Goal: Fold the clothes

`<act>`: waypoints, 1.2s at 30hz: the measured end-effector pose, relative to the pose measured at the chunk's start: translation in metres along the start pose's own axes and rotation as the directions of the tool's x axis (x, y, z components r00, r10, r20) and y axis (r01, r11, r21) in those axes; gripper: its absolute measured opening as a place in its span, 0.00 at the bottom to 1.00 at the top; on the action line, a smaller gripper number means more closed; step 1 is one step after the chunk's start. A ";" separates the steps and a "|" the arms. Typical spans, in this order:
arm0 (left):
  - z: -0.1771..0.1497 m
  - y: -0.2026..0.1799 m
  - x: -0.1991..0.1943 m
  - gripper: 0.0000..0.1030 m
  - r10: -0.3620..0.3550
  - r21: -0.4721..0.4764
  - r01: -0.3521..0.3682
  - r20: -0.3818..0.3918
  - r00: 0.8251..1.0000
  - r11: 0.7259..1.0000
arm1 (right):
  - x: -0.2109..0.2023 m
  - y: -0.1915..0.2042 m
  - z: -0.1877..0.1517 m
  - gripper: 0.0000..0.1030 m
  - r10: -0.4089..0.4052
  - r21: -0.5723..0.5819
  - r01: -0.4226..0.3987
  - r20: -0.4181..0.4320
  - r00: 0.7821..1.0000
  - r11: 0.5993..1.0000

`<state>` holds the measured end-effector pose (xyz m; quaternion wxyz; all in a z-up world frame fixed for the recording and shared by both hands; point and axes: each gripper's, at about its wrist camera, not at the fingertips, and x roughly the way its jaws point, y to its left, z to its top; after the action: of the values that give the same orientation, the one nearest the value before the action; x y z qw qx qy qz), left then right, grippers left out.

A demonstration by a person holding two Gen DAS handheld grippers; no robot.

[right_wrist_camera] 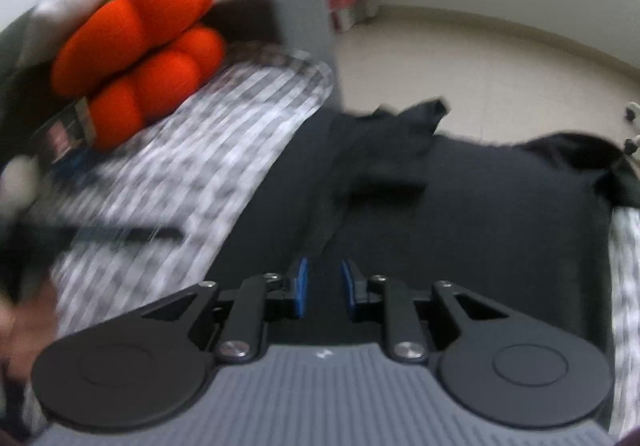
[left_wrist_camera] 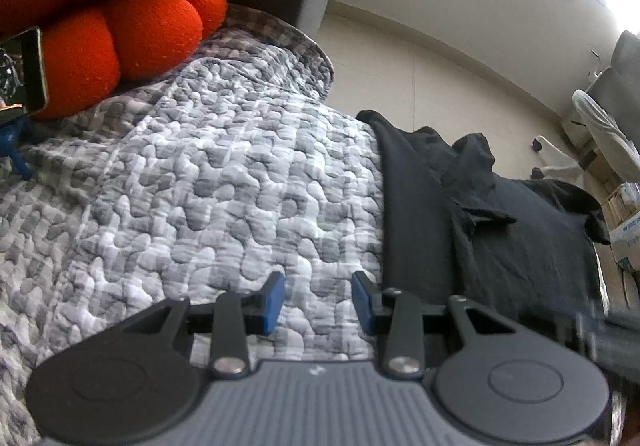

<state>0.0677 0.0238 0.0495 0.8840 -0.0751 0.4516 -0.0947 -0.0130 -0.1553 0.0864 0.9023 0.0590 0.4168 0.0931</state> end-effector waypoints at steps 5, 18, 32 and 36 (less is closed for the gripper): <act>0.001 0.000 -0.005 0.37 0.001 0.005 -0.002 0.016 1.000 1.000 | -0.023 0.021 -0.049 0.23 0.080 0.011 -0.080 -0.067 0.994 0.997; -0.013 -0.025 -0.006 0.37 -0.006 0.101 0.005 0.013 1.000 0.995 | -0.057 0.093 -0.150 0.25 0.171 -0.142 -0.195 -0.168 0.971 0.970; -0.021 -0.040 -0.004 0.37 -0.016 0.156 0.015 0.005 1.000 0.988 | -0.093 0.109 -0.199 0.23 0.163 -0.187 -0.225 -0.297 0.941 0.956; -0.023 -0.046 -0.008 0.37 -0.040 0.169 0.036 0.017 0.999 0.985 | -0.102 0.100 -0.196 0.23 0.165 -0.175 -0.216 -0.267 0.949 0.961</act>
<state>0.0398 -0.0199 0.0525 0.8897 -0.0095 0.4316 -0.1488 -0.2393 -0.0746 0.0533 0.8305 -0.0050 0.5078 0.2287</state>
